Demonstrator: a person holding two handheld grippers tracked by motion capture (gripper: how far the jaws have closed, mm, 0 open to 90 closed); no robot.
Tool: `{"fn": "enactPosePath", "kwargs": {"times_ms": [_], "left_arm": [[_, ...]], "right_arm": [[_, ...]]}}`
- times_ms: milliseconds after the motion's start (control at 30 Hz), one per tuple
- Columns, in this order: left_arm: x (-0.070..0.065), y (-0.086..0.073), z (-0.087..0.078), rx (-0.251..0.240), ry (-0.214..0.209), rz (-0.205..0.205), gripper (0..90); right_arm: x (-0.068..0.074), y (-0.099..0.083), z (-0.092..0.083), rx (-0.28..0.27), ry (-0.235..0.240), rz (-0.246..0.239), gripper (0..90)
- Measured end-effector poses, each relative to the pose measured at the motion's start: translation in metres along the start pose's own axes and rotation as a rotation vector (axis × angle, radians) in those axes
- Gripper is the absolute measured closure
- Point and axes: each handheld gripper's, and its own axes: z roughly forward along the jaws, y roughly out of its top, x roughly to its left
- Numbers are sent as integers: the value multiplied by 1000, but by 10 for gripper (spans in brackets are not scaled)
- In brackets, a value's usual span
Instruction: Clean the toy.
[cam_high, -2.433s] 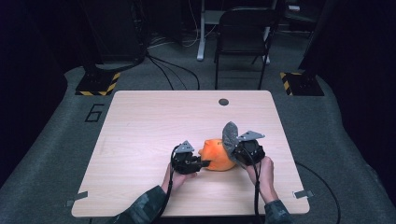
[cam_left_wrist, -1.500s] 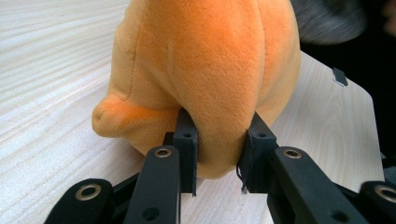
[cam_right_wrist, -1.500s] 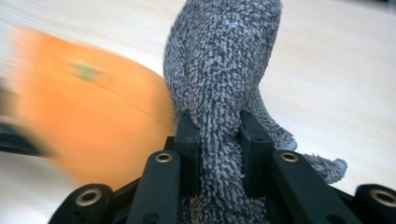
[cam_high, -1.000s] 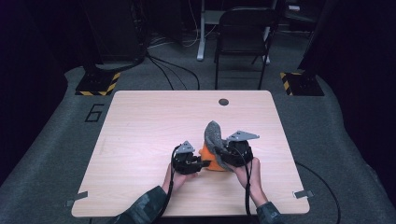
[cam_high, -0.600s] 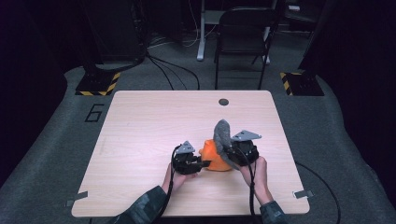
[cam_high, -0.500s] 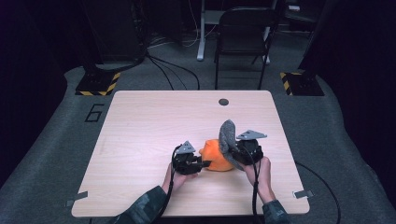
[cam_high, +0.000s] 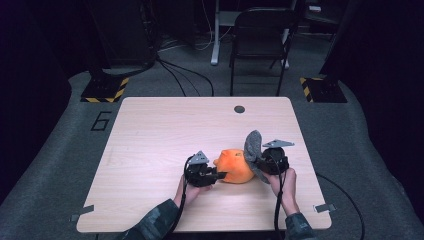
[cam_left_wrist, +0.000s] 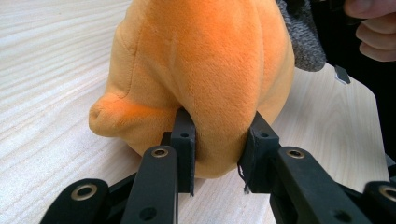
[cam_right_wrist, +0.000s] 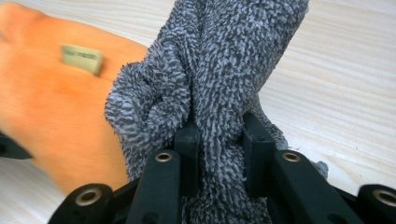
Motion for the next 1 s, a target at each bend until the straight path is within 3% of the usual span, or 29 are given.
{"fn": "enactPosePath", "kwargs": {"times_ms": [100, 200, 233, 367, 467, 533, 700, 800, 867, 1000], "left_arm": [[0, 0, 0, 0, 0, 0, 701], [0, 0, 0, 1, -3, 2, 701], [0, 0, 0, 1, -2, 1, 701], [1, 0, 0, -1, 1, -9, 702], [2, 0, -1, -2, 0, -12, 702], [2, 0, -1, -2, 1, -15, 702], [2, 0, -1, -3, 3, -16, 702], [1, 0, -1, 1, 2, -11, 701], [0, 1, -1, 2, 6, -3, 701], [0, 0, -1, 6, 5, 3, 700]], "right_arm": [[-7, -4, 5, 27, -21, 21, 724], [-17, -11, 12, 51, -12, 66, 727], [-21, -14, 16, 73, -17, 90, 728], [-29, -25, 33, 164, -37, 111, 730], [-34, -27, 36, 178, -9, 133, 734], [-37, -23, 27, 140, 11, 170, 738], [-31, -1, -18, -22, 30, 141, 742], [-11, 14, -43, -126, 96, 99, 743], [10, 22, -52, -173, 172, 60, 741], [46, 28, -49, -172, 232, -22, 739]]}}
